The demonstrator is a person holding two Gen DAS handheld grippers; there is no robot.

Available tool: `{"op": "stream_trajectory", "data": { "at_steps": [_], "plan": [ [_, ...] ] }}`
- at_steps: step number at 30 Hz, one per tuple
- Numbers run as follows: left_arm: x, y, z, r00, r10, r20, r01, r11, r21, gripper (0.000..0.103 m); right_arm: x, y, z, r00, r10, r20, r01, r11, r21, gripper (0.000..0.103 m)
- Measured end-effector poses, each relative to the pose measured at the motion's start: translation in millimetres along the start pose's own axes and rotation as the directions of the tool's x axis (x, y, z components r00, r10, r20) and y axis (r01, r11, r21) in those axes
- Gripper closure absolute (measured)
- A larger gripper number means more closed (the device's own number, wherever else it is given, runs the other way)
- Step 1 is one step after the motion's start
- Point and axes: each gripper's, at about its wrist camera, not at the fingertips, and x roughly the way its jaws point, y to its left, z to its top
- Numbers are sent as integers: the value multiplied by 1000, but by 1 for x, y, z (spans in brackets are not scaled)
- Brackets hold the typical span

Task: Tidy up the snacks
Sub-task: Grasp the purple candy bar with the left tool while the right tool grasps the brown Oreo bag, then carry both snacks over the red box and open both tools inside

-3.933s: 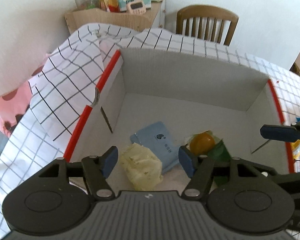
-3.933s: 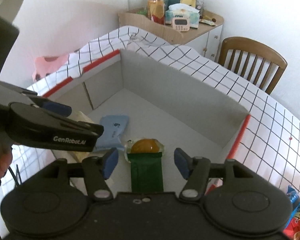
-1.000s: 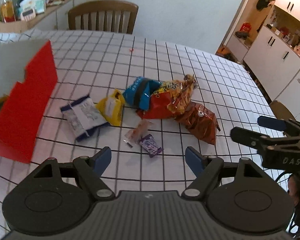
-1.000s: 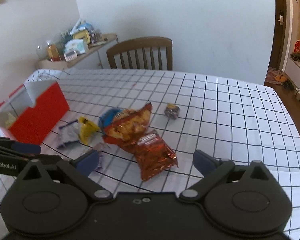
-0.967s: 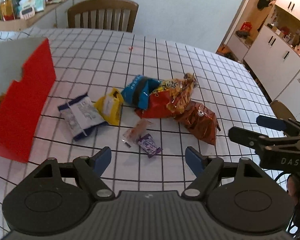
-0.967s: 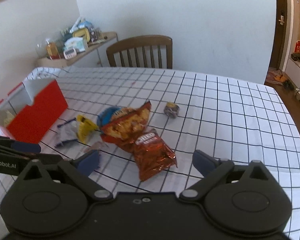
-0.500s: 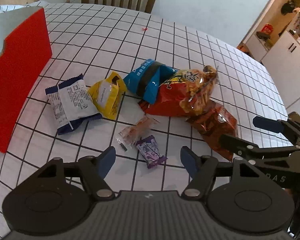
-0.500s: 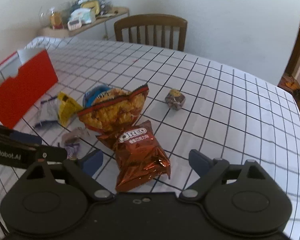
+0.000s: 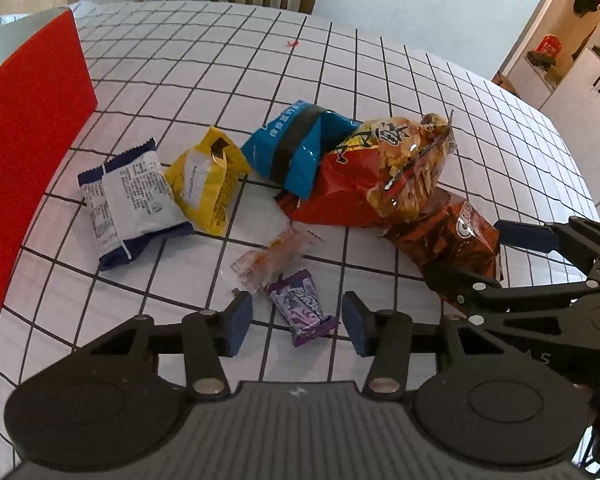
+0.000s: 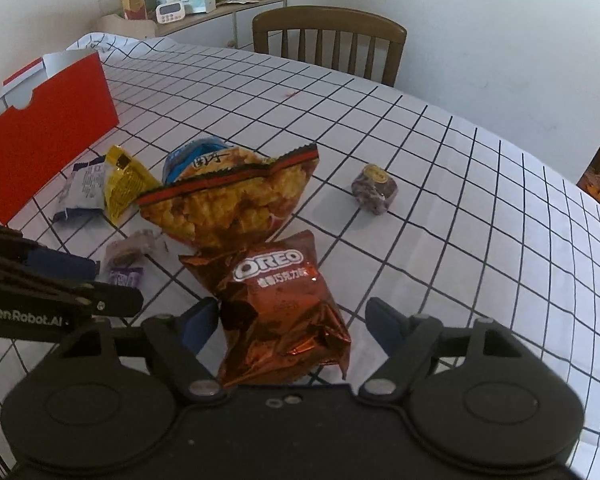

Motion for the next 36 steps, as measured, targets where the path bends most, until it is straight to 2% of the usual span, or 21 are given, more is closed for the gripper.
{"op": "stream_trajectory", "data": {
  "at_steps": [4, 7, 8, 10, 16, 25, 36],
  "plan": [
    [0, 0, 0, 1000, 5, 4, -5, 1000, 0, 68, 0, 0, 0, 1000, 8, 3, -8, 1000, 11, 35],
    [-1, 0, 0, 1000, 7, 7, -7, 1000, 10, 75, -1, 2, -1, 1000, -1, 6, 1, 1000, 21, 37],
    [-1, 0, -1, 1000, 11, 8, -11, 1000, 18, 81, -1, 3, -2, 1000, -5, 6, 5, 1000, 24, 39],
    [-1, -1, -3, 1000, 9, 9, -10, 999, 34, 81, -3, 3, -2, 1000, -12, 7, 12, 999, 36, 47],
    [-4, 1, -9, 1000, -9, 11, 8, 998, 57, 85, -12, 5, -9, 1000, -21, 11, 20, 996, 85, 54],
    [-18, 11, -19, 999, -33, 15, 32, 999, 42, 85, -39, 15, -20, 999, -20, 33, 14, 986, 168, 55],
    [-67, 28, -24, 995, -66, 76, 65, 998, 13, 85, -85, 44, -17, 997, -8, 73, -7, 980, 199, 56]
  ]
}}
